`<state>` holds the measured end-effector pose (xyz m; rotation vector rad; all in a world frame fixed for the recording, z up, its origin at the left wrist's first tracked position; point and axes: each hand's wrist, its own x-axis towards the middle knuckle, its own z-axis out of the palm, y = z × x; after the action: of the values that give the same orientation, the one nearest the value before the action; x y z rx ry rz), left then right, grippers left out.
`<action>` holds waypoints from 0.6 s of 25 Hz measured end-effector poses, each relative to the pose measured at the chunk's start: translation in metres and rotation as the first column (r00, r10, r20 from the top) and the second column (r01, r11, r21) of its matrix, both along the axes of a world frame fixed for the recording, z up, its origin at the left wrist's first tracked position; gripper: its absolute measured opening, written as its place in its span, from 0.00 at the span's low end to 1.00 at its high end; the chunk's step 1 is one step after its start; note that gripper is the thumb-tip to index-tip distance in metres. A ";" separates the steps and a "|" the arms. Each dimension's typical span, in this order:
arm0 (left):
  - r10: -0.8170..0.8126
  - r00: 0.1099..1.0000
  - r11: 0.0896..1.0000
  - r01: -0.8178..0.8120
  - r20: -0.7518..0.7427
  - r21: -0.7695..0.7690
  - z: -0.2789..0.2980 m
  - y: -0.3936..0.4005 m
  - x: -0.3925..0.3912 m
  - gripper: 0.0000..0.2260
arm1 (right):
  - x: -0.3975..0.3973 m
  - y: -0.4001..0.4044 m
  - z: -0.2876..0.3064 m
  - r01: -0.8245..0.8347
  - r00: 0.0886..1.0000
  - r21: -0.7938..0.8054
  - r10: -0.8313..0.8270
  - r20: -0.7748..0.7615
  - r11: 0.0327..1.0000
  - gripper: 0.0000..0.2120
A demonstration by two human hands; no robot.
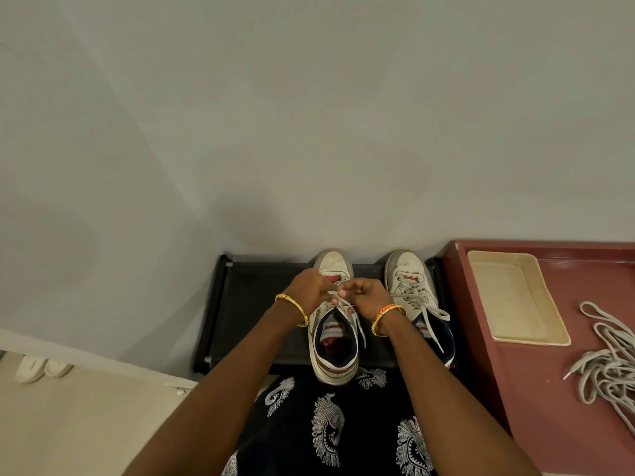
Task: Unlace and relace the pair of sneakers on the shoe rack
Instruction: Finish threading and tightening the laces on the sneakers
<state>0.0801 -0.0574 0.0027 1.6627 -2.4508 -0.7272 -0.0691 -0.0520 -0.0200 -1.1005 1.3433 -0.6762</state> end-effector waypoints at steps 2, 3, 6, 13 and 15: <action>-0.186 0.976 0.973 0.198 0.109 -0.120 0.002 0.002 -0.003 0.15 | 0.000 -0.003 0.000 -0.008 1.000 0.070 0.009 -0.016 0.997 0.07; -0.227 0.966 0.951 0.246 0.121 -0.185 -0.005 0.004 -0.002 0.16 | 0.000 -0.004 0.001 -0.021 0.999 0.093 0.023 -0.022 0.995 0.07; -0.247 0.958 0.918 0.279 0.144 -0.281 -0.013 0.007 0.005 0.17 | 0.003 -0.008 0.003 -0.047 0.997 0.125 0.054 -0.055 0.991 0.08; 0.333 0.932 0.939 -0.341 0.141 0.034 -0.004 0.018 -0.007 0.15 | -0.002 0.005 0.003 0.155 0.946 -0.028 -0.156 -0.283 0.988 0.04; 0.489 0.872 0.808 -0.453 -0.002 0.377 -0.004 0.011 -0.009 0.16 | -0.003 0.017 0.002 0.073 0.907 -0.048 -0.087 -0.413 0.996 0.07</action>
<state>0.0715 -0.0466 -0.0014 2.1832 -1.7779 -1.1964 -0.0724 -0.0346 -0.0179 -1.2671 1.7543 -0.5393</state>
